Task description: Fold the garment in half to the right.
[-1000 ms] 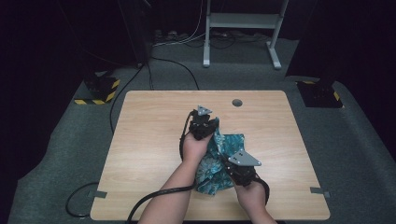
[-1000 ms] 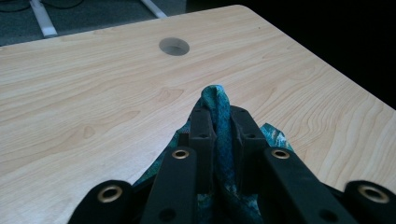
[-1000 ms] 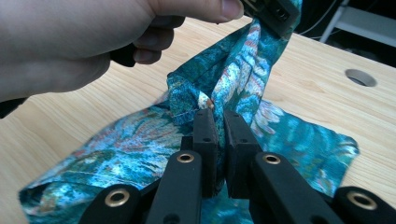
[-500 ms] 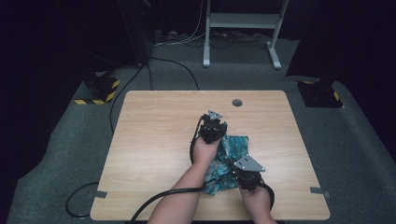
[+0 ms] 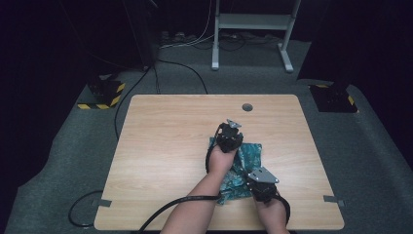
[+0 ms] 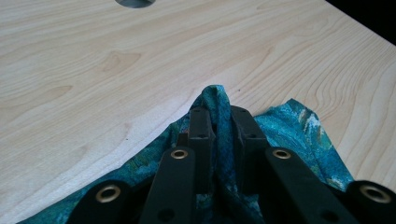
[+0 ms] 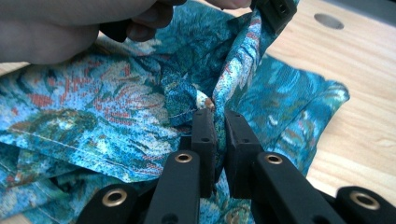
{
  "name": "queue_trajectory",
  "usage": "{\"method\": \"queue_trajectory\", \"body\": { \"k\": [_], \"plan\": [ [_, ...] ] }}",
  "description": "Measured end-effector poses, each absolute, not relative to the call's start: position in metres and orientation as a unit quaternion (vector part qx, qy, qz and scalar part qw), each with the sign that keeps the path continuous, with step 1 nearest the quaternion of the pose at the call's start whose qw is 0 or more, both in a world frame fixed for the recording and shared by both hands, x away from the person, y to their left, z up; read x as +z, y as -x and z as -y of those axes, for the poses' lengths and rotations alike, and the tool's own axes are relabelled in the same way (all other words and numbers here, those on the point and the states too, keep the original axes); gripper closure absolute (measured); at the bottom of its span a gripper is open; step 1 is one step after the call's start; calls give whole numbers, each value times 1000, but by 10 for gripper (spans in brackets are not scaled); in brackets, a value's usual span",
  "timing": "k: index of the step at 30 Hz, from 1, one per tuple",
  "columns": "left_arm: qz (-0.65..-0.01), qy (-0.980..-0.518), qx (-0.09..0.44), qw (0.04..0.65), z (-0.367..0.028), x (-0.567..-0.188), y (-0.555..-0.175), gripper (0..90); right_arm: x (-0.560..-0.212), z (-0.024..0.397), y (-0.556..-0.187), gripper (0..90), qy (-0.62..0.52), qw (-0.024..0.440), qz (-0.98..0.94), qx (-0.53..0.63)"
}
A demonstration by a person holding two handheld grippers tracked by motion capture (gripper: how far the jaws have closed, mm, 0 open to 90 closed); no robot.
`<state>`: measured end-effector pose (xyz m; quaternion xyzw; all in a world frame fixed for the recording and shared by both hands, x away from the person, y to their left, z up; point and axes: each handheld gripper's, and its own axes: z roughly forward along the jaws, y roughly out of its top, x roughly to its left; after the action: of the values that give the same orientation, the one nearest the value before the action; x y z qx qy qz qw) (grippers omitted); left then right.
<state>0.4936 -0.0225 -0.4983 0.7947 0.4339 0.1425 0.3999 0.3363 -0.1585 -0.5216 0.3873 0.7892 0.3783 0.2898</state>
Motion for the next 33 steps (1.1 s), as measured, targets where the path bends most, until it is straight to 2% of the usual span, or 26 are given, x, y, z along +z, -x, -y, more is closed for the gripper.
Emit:
{"method": "queue_trajectory", "body": {
  "k": [12, 16, 18, 20, 26, 33],
  "plan": [
    [-427, -806, 132, 388, 30, -506, -495, 763, -539, 166, -337, 807, -396, 275, -800, 357],
    [-425, -809, 134, 383, 32, -505, -494, 720, -540, 168, -338, 788, -399, 271, -798, 360],
    [-428, -808, 133, 382, 31, -504, -494, 675, -540, 168, -338, 772, -400, 270, -798, 360],
    [-434, -805, 126, 384, 29, -504, -494, 574, -540, 169, -338, 749, -403, 266, -798, 361],
    [-428, -805, 119, 393, 28, -500, -492, 401, -536, 175, -339, 661, -412, 263, -790, 370],
    [-418, -804, 123, 403, 27, -490, -485, 286, -529, 180, -339, 571, -417, 258, -783, 382]
  ]
}}
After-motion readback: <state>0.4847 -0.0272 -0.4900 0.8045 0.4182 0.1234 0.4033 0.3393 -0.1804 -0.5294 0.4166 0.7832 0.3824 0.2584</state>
